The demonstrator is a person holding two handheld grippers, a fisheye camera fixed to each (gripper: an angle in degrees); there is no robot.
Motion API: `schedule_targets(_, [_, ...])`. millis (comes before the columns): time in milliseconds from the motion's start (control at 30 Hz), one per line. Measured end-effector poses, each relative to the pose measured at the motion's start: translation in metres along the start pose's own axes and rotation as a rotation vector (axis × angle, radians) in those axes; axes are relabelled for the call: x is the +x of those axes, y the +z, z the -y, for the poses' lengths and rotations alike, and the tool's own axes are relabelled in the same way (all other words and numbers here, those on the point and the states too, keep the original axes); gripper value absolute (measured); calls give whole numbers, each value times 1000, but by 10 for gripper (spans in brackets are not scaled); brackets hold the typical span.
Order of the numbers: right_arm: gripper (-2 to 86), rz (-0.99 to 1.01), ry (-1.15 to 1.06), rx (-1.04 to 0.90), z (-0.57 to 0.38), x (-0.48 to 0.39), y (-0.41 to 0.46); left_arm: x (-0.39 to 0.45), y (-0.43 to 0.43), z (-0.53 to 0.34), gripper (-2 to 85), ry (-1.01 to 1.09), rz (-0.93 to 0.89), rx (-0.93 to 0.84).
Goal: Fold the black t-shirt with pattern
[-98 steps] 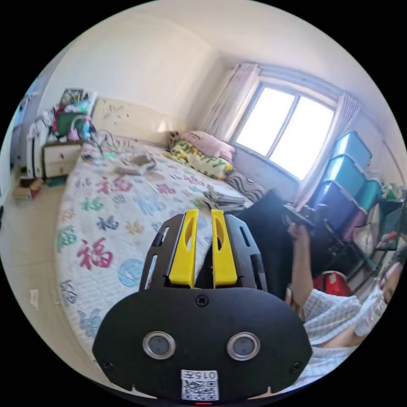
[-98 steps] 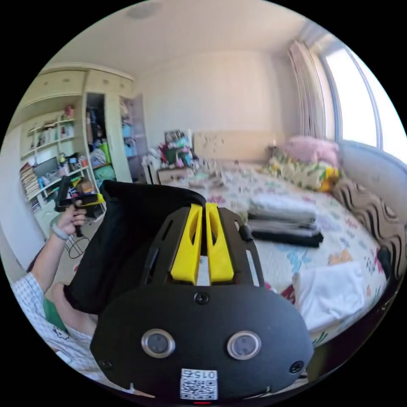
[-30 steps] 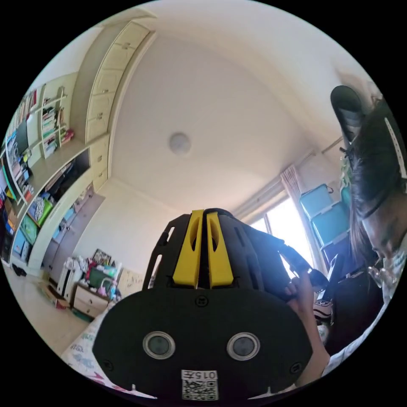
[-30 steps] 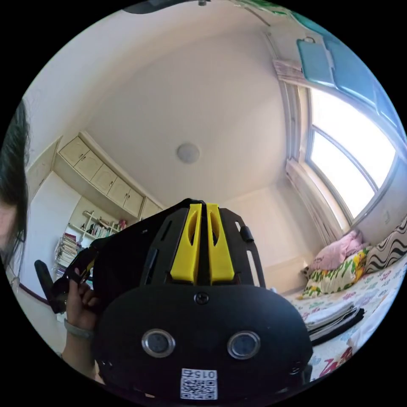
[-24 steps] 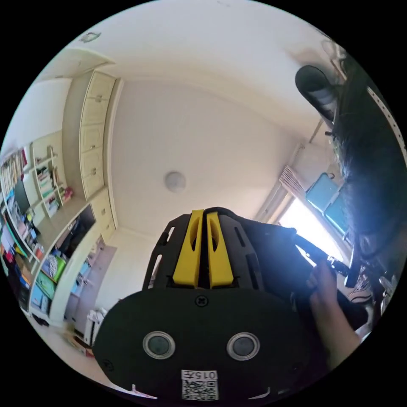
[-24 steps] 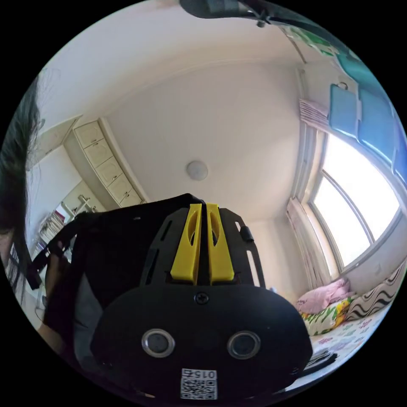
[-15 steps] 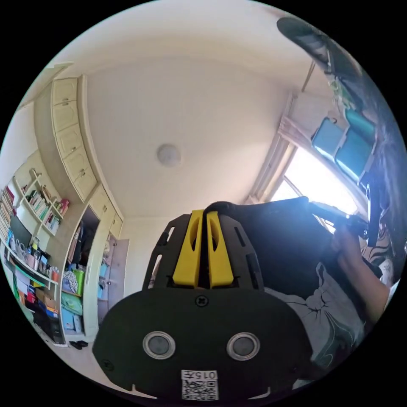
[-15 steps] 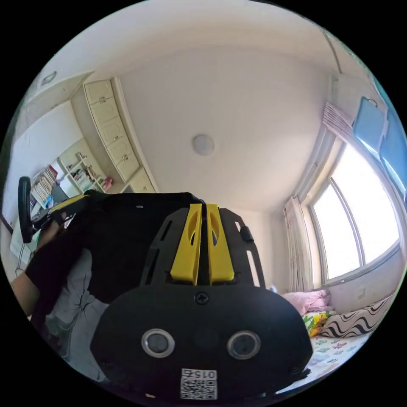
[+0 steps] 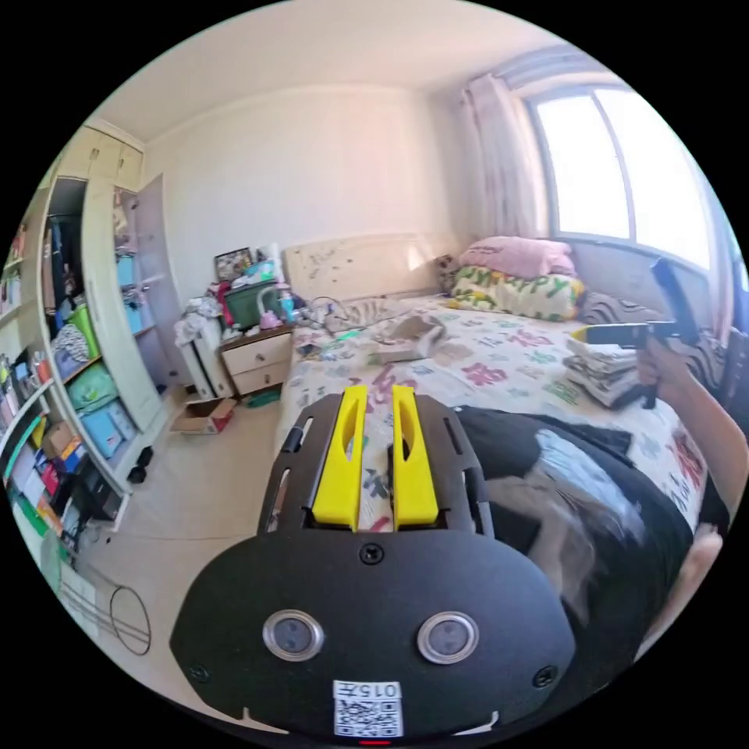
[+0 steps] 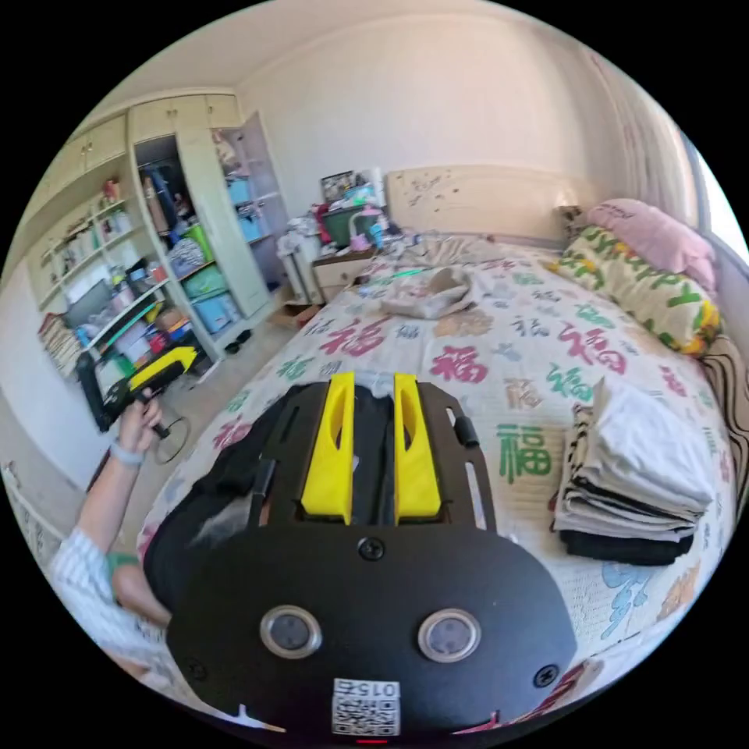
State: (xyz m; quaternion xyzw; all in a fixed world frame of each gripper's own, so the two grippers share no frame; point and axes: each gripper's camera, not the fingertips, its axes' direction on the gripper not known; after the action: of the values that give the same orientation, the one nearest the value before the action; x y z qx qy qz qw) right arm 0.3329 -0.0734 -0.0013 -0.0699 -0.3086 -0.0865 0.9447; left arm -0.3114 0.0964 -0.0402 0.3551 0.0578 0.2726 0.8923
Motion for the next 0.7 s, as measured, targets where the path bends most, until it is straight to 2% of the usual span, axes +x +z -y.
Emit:
schedule_targets(133, [91,128,-84,-160,-84,11,-47,-23,-59,-68,69,55,-263,-157])
schedule_targets(267, [92,165,23,-282,-171,30,-90,-38,-101,-160,83,-73,-505,-440])
schedule_targets(367, [96,186,87,-392,-213,39,-97,-38,-117,-210,87,-172,-570,-549])
schedule_targets(433, [98,218,76,-438,-223,37,-96,-33,-121,-222,90,-195,-602,-543])
schedule_targets(567, [103,240,21,-551,-220,29,-72,-18,-111,-208,106,-137,-597,-567])
schedule_targets(700, [79,205,37,-575,-205,36,-68,-7,-97,-188,127,-87,-567,-622])
